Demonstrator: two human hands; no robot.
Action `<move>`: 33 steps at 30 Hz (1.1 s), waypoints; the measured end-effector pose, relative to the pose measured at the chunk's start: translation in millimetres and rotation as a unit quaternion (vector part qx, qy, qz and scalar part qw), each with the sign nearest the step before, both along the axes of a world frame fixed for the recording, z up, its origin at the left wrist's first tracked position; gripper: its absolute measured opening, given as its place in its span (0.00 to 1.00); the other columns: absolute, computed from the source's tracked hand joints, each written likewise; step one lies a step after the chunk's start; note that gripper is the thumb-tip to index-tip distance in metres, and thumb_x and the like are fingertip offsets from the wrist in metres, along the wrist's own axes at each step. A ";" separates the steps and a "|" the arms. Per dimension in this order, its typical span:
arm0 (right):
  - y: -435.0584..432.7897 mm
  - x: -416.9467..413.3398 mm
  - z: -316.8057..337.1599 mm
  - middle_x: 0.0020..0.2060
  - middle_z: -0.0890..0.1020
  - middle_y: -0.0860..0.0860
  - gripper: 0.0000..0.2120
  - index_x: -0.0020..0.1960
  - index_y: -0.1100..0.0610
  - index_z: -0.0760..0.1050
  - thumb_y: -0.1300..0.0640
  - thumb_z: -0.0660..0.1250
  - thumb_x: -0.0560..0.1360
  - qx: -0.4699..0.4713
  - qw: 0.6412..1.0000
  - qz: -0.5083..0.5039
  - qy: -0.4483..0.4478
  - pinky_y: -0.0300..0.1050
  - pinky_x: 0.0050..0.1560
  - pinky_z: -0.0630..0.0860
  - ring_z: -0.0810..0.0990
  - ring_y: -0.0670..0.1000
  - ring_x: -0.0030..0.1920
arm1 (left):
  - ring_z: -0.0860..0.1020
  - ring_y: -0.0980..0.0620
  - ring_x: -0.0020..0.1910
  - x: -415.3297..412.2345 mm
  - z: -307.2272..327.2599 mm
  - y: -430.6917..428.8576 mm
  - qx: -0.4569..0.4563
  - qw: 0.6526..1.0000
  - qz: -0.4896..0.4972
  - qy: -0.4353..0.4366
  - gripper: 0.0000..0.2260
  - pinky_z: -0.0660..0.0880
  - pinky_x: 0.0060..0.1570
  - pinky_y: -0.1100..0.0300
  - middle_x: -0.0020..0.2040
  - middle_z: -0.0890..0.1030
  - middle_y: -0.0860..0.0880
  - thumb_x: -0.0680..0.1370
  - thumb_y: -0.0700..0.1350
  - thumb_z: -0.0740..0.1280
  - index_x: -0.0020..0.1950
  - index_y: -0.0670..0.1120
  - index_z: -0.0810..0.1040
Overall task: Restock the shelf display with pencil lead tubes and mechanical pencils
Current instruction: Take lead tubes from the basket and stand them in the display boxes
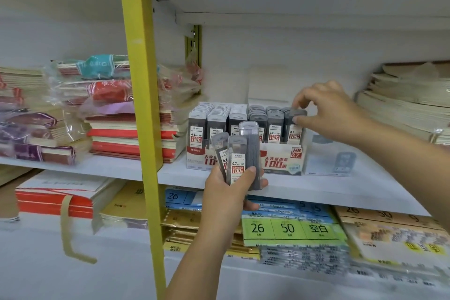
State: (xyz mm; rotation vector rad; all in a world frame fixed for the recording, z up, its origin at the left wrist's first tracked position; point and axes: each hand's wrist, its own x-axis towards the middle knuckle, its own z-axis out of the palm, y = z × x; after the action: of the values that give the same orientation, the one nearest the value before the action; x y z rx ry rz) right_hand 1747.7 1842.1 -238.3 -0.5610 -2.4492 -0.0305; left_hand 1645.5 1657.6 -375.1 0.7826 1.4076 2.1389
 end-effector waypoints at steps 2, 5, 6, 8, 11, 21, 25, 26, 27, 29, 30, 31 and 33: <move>3.8 -2.0 -2.8 0.45 0.71 0.46 0.06 0.51 0.44 0.79 0.47 0.70 0.75 0.038 0.999 -0.033 -0.015 0.44 0.50 0.60 0.63 0.48 0.54 | 0.87 0.51 0.45 -0.4 -1.0 -0.2 -0.004 1.000 -0.010 0.002 0.09 0.77 0.26 0.63 0.49 0.88 0.51 0.80 0.43 0.69 0.59 0.52 0.76; -2.1 2.8 -11.3 0.47 0.71 0.44 0.09 0.56 0.47 0.81 0.49 0.66 0.77 0.046 0.998 -0.026 0.043 0.40 0.52 0.58 0.62 0.46 0.54 | 0.87 0.51 0.46 0.6 -3.2 -2.1 -0.008 0.999 -0.030 0.011 0.09 0.77 0.26 0.64 0.48 0.88 0.51 0.80 0.43 0.69 0.60 0.52 0.76; -8.8 6.5 -15.7 0.46 0.72 0.43 0.10 0.57 0.48 0.80 0.51 0.65 0.78 0.038 0.996 -0.007 0.084 0.37 0.51 0.58 0.64 0.44 0.52 | 0.87 0.51 0.46 1.3 -3.6 -3.1 -0.009 0.999 -0.038 0.014 0.10 0.77 0.26 0.64 0.48 0.88 0.51 0.80 0.43 0.69 0.60 0.52 0.76; -26.9 14.0 -30.4 0.43 0.76 0.39 0.10 0.56 0.46 0.80 0.52 0.64 0.77 -0.045 0.985 0.055 0.155 0.30 0.45 0.65 0.71 0.38 0.44 | 0.87 0.51 0.47 3.6 -3.7 -5.6 -0.012 0.998 -0.056 0.022 0.11 0.77 0.26 0.64 0.48 0.88 0.51 0.80 0.43 0.69 0.61 0.52 0.75; -56.9 18.3 -63.0 0.42 0.83 0.41 0.11 0.57 0.40 0.77 0.52 0.68 0.76 -0.290 0.925 0.168 0.181 0.30 0.33 0.73 0.79 0.40 0.33 | 0.87 0.51 0.47 10.2 -4.4 -8.2 -0.031 0.996 -0.072 0.044 0.09 0.77 0.27 0.64 0.48 0.88 0.50 0.80 0.43 0.70 0.59 0.52 0.77; -67.4 29.5 -80.6 0.44 0.84 0.55 0.12 0.59 0.47 0.71 0.57 0.66 0.77 -0.491 0.804 0.287 0.175 0.42 0.36 0.74 0.78 0.51 0.36 | 0.83 0.51 0.46 10.8 2.9 -21.8 -0.108 0.985 -0.135 0.008 0.15 0.79 0.37 0.62 0.54 0.86 0.49 0.72 0.55 0.73 0.56 0.53 0.83; -67.7 27.3 -83.7 0.49 0.86 0.49 0.10 0.60 0.43 0.73 0.53 0.64 0.79 -0.465 0.828 0.268 0.163 0.41 0.42 0.75 0.81 0.49 0.42 | 0.83 0.53 0.43 9.7 -3.0 -20.8 -0.110 0.989 -0.096 0.007 0.09 0.78 0.38 0.61 0.51 0.86 0.49 0.76 0.47 0.74 0.54 0.52 0.81; -66.0 26.5 -84.9 0.50 0.85 0.49 0.12 0.61 0.42 0.73 0.56 0.62 0.81 -0.468 0.827 0.264 0.164 0.42 0.44 0.74 0.81 0.51 0.46 | 0.83 0.55 0.42 9.3 -4.7 -20.8 -0.104 0.991 -0.089 0.001 0.09 0.78 0.38 0.62 0.50 0.87 0.50 0.76 0.45 0.75 0.55 0.52 0.81; -64.4 26.1 -87.0 0.50 0.85 0.50 0.14 0.62 0.41 0.74 0.57 0.60 0.81 -0.477 0.822 0.261 0.168 0.43 0.46 0.74 0.82 0.52 0.49 | 0.84 0.55 0.42 8.6 -6.3 -20.6 -0.097 0.992 -0.080 -0.005 0.10 0.78 0.36 0.62 0.50 0.87 0.50 0.75 0.44 0.75 0.55 0.51 0.80; -62.3 26.8 -90.7 0.50 0.86 0.52 0.16 0.63 0.42 0.75 0.59 0.61 0.81 -0.492 0.813 0.256 0.176 0.44 0.47 0.76 0.82 0.55 0.49 | 0.85 0.55 0.43 7.9 -7.8 -20.5 -0.082 0.995 -0.063 -0.009 0.11 0.78 0.35 0.63 0.51 0.87 0.50 0.75 0.42 0.75 0.55 0.50 0.79; -61.5 27.8 -91.3 0.49 0.86 0.52 0.16 0.63 0.42 0.76 0.59 0.63 0.81 -0.494 0.812 0.252 0.181 0.43 0.47 0.77 0.82 0.54 0.46 | 0.86 0.55 0.43 7.7 -7.5 -20.0 -0.077 0.995 -0.059 -0.005 0.11 0.78 0.34 0.63 0.50 0.87 0.50 0.75 0.42 0.75 0.55 0.49 0.79; -60.8 28.7 -92.0 0.49 0.86 0.52 0.15 0.62 0.43 0.77 0.59 0.64 0.80 -0.494 0.811 0.250 0.189 0.41 0.46 0.78 0.82 0.53 0.43 | 0.86 0.55 0.43 7.9 -7.0 -19.0 -0.076 0.995 -0.057 0.000 0.11 0.78 0.34 0.63 0.50 0.87 0.50 0.75 0.43 0.75 0.55 0.49 0.79; -59.6 29.4 -93.3 0.48 0.86 0.50 0.15 0.58 0.44 0.79 0.61 0.65 0.79 -0.485 0.812 0.245 0.211 0.41 0.44 0.80 0.83 0.52 0.41 | 0.85 0.56 0.42 8.3 -6.6 -17.1 -0.076 0.995 -0.057 0.005 0.11 0.78 0.34 0.64 0.49 0.87 0.52 0.76 0.43 0.74 0.56 0.50 0.79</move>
State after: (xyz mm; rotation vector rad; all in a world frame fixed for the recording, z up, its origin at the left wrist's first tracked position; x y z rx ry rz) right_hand 1777.1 1782.5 -331.6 -0.2531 -1.9336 1.4563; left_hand 1653.7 1640.4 -381.6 0.7964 1.4743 1.9188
